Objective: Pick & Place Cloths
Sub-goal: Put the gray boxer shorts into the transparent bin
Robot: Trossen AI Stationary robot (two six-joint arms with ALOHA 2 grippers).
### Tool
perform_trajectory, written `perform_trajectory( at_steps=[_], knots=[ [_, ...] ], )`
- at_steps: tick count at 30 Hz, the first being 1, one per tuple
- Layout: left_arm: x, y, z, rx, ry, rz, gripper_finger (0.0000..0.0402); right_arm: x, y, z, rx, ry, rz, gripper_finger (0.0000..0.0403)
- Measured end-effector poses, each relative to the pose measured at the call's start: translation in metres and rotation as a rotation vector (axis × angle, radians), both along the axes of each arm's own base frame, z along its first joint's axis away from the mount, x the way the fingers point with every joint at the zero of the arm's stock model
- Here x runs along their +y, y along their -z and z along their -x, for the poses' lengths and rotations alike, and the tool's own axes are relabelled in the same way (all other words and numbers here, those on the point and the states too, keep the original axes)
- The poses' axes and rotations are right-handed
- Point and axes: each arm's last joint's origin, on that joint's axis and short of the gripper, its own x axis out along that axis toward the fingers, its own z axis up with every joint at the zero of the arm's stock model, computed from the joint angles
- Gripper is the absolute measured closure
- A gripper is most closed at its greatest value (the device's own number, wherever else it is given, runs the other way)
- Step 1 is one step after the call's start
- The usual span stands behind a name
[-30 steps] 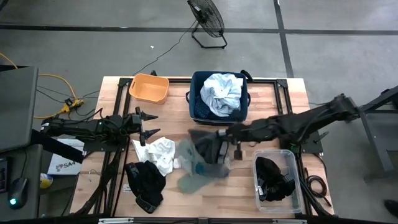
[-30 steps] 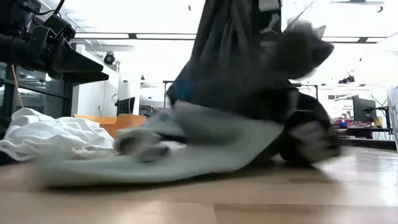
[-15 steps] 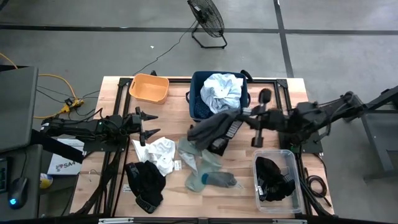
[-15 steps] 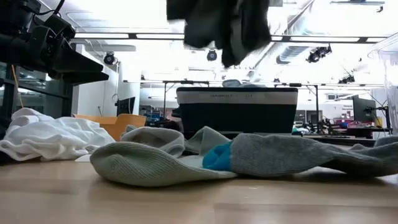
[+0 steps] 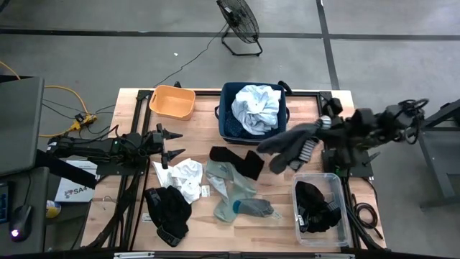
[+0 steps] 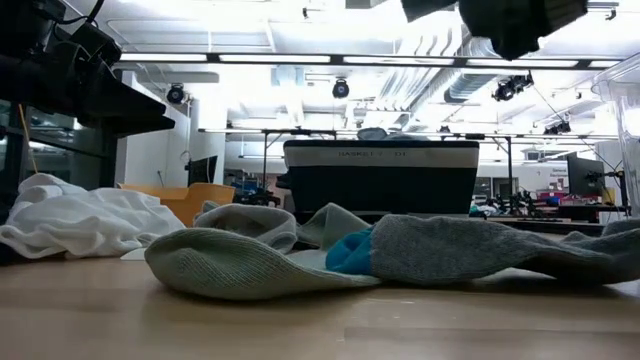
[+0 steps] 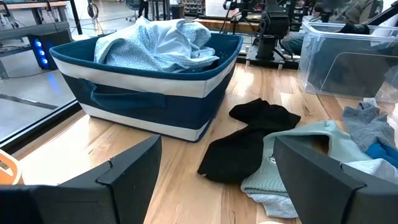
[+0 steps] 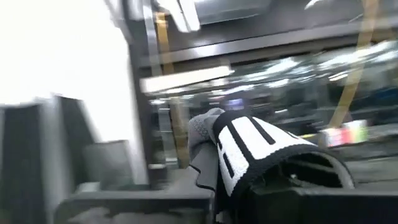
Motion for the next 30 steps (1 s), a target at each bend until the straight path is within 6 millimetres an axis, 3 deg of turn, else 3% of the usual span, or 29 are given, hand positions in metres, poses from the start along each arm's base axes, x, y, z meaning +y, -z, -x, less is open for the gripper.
perform_trajectory(
  at_steps=[10, 18, 30],
  knots=[
    [0.0, 0.0, 0.0, -0.001, -0.001, 0.003, 0.0096, -0.011, 0.015, 0.045, 0.195, -0.283, -0.243, 0.0398],
    [0.0, 0.0, 0.0, -0.007, -0.004, 0.025, 0.0096, -0.011, 0.031, 0.057, 0.415, -0.499, -0.423, 0.0398],
    [0.0, 0.0, 0.0, -0.009, -0.004, 0.031, 0.0096, -0.004, 0.074, 0.054, 0.975, -0.383, -0.88, 0.0398]
  ],
)
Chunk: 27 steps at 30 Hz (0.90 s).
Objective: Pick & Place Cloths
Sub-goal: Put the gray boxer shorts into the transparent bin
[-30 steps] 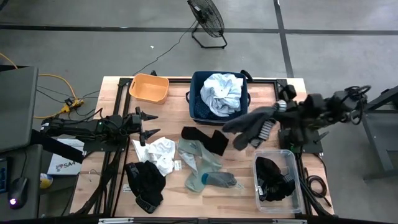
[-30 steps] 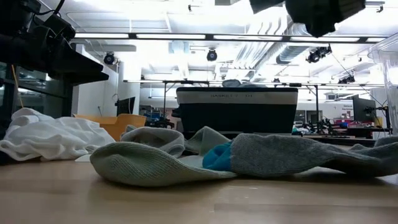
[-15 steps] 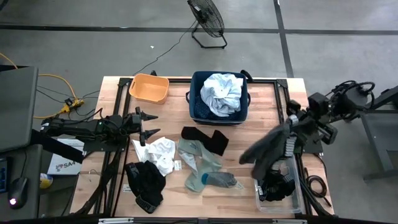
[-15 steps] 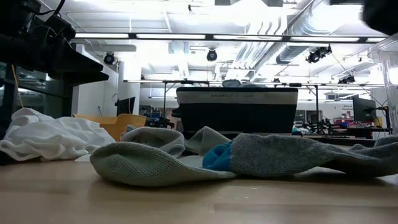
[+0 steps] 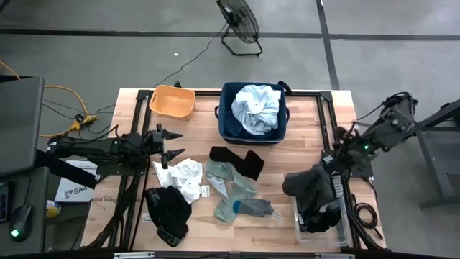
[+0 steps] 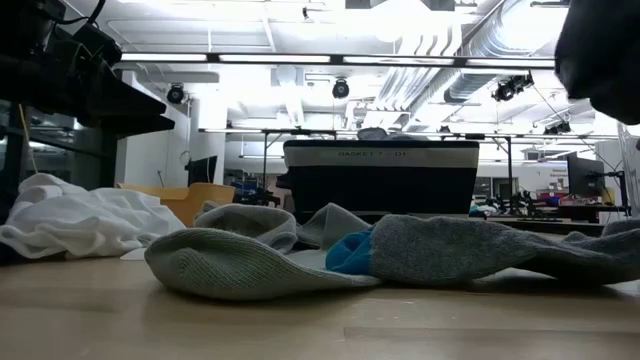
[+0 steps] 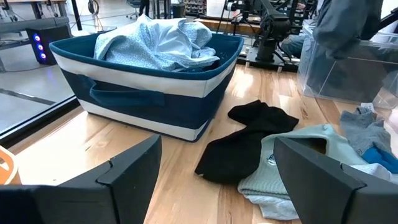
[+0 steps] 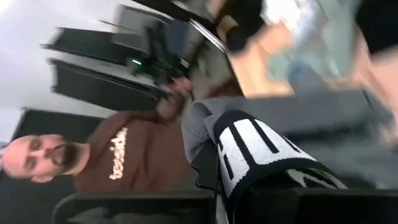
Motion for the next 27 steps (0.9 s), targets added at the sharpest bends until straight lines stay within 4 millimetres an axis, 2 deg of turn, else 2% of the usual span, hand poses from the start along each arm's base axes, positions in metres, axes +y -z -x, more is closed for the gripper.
perform_trajectory(
  at_steps=[7, 10, 18, 27],
  knots=[
    [0.0, 0.0, 0.0, 0.0, 0.0, -0.001, 0.0096, 0.012, 0.024, -0.004, 0.457, -0.035, -0.108, 0.0398],
    [0.0, 0.0, 0.0, 0.0, 0.0, -0.001, 0.0096, 0.021, 0.031, -0.01, 0.599, -0.06, -0.109, 0.0398],
    [0.0, 0.0, 0.0, 0.001, 0.0, -0.003, 0.0096, 0.051, 0.05, -0.039, 0.726, -0.1, 0.013, 0.0398],
    [0.0, 0.0, 0.0, 0.001, 0.0, -0.003, 0.0096, 0.092, 0.09, -0.078, 0.836, -0.212, 0.257, 0.0398]
  ],
)
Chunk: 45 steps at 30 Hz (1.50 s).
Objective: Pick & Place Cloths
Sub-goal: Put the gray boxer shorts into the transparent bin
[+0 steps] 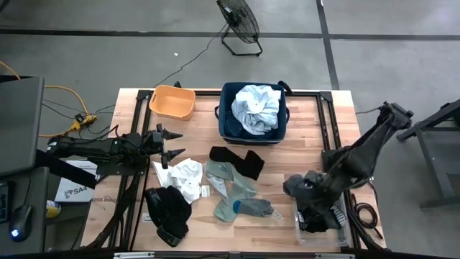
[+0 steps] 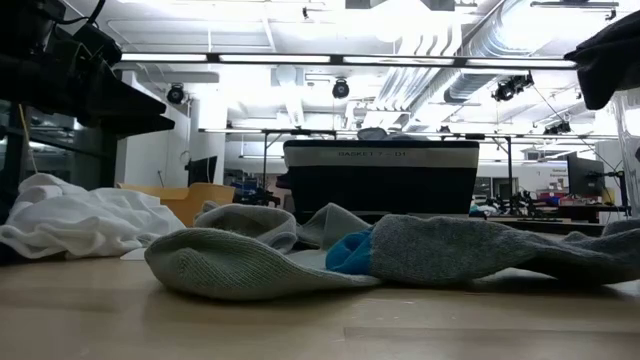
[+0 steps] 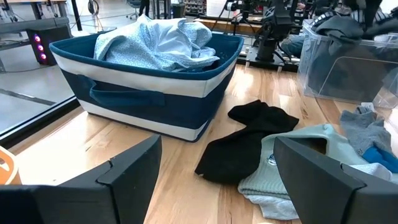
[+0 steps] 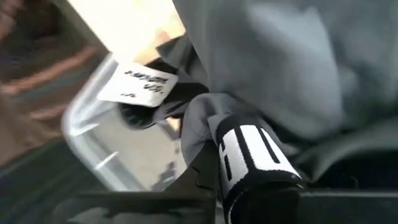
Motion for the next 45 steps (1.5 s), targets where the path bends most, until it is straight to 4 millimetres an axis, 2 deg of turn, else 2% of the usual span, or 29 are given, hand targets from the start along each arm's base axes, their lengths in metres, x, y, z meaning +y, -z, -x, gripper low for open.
perform_trajectory(
  at_steps=[9, 19, 30, 39, 45],
  knots=[
    [0.0, 0.0, 0.0, 0.0, 0.0, 0.0, 0.0096, 0.031, 0.044, -0.017, 0.092, -0.118, 0.198, 0.0398],
    [0.0, 0.0, 0.0, 0.0, 0.0, 0.0, 0.0096, 0.043, 0.077, -0.029, 0.133, -0.308, 0.335, 0.0398],
    [0.0, 0.0, 0.0, 0.0, 0.0, 0.0, 0.0096, 0.042, 0.088, -0.022, 0.117, -0.512, 0.373, 0.0398],
    [0.0, 0.0, 0.0, 0.0, 0.0, 0.0, 0.0096, 0.033, 0.063, -0.007, 0.054, -0.421, 0.343, 0.0398],
    [0.0, 0.0, 0.0, 0.0, 0.0, 0.0, 0.0096, 0.03, 0.06, 0.007, 0.204, -0.41, 0.321, 0.0398]
  ],
)
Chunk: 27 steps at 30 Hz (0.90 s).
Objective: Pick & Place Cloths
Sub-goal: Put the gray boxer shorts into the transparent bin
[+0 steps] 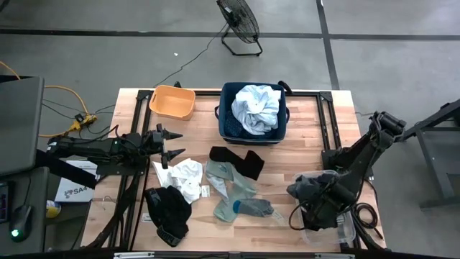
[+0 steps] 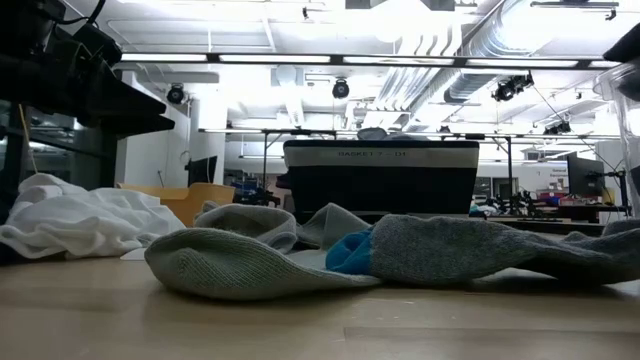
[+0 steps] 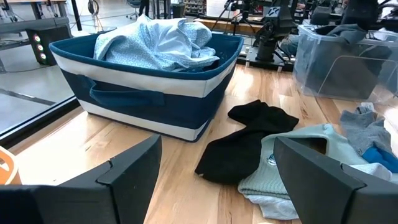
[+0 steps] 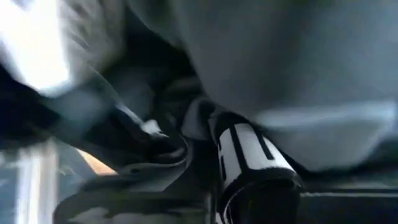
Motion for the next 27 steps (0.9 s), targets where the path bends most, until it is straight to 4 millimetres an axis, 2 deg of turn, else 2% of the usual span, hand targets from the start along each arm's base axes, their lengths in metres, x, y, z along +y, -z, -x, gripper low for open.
perform_trajectory(
  at_steps=[7, 16, 20, 27],
  knots=[
    [0.0, 0.0, 0.0, 0.0, 0.0, 0.0, 0.0096, -0.0008, -0.001, 0.0117, 0.106, 0.042, 0.037, 0.0398],
    [0.0, 0.0, 0.0, 0.0, 0.0, 0.0, 0.0096, 0.0033, 0.0014, 0.0078, 0.012, 0.02, 0.053, 0.0392],
    [0.0, 0.0, 0.0, 0.0, 0.0, 0.0, 0.0096, 0.0043, 0.0015, 0.0067, 0.0, 0.043, 0.047, 0.0351],
    [0.0, 0.0, 0.0, 0.0, 0.0, 0.0, 0.0096, 0.0054, 0.001, 0.0076, 0.043, 0.152, 0.037, 0.0239]
  ],
)
